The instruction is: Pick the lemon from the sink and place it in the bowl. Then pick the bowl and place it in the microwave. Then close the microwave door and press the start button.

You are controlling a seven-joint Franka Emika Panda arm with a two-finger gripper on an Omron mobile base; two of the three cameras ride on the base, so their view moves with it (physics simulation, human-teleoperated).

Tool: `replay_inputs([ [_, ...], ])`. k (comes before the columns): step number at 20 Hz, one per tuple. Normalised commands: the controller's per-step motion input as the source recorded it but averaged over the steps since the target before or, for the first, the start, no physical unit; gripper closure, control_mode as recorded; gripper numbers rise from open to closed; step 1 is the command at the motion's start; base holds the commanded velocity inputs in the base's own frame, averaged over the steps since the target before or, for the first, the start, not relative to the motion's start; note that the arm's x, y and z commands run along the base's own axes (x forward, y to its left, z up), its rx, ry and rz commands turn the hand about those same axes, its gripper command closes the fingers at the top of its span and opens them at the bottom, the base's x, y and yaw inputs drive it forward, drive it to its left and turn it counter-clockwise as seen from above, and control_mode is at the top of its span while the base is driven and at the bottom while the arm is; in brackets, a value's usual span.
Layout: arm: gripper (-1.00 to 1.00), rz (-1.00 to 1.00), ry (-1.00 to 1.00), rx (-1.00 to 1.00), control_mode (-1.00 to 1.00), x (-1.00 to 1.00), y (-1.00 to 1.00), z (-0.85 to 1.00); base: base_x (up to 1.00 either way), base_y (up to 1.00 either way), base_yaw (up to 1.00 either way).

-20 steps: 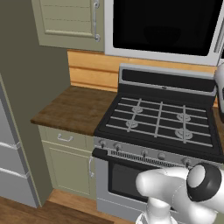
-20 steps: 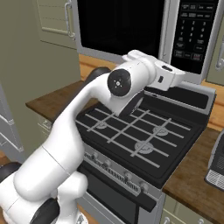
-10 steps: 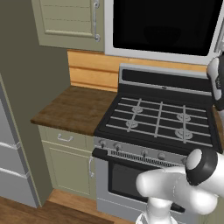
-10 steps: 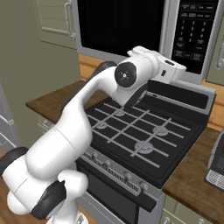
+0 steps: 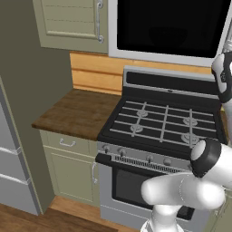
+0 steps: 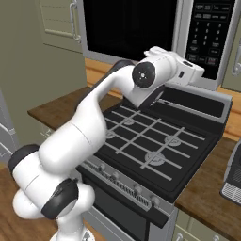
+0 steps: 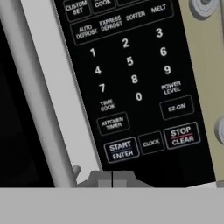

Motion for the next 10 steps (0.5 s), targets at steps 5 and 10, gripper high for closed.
replay_inputs([
  [5,1.0,0.0,0.0,0.03,-1.0,0.2,-0.24,0.0,0.0,0.0,0.0],
  [10,1.0,0.0,0.0,0.02,-1.0,0.2,-0.14,0.0,0.0,0.0,0.0],
])
